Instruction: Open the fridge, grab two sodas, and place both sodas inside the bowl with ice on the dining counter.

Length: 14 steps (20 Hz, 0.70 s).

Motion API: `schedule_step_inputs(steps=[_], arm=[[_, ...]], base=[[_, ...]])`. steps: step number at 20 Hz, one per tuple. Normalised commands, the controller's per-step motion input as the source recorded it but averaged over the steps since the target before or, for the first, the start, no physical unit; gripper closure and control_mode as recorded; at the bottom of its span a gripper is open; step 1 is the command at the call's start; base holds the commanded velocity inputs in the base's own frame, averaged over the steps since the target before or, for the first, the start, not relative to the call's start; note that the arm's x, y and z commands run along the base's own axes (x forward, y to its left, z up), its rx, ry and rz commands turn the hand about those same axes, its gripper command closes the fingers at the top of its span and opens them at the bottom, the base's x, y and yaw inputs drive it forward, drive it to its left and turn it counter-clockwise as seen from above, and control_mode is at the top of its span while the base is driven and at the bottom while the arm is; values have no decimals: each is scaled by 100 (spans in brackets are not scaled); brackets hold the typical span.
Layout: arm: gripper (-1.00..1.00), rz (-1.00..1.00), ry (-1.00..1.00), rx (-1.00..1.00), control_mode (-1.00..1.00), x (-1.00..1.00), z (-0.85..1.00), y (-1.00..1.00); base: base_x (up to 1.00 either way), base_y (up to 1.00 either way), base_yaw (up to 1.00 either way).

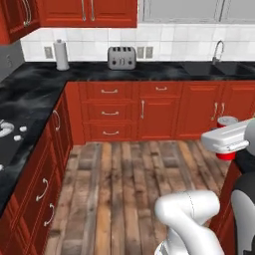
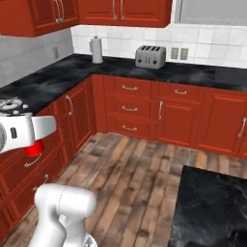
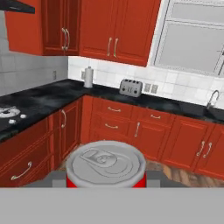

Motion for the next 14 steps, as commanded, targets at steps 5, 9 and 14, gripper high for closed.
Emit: schedule_step_inputs(steps=[5, 9, 14], arm=[[100, 0, 0, 0, 100, 0, 0, 0], [100, 0, 0, 0, 100, 0, 0, 0], [100, 0, 0, 0, 100, 0, 0, 0]], base=[[56, 50, -47], [48, 47, -54], [79, 25, -50]])
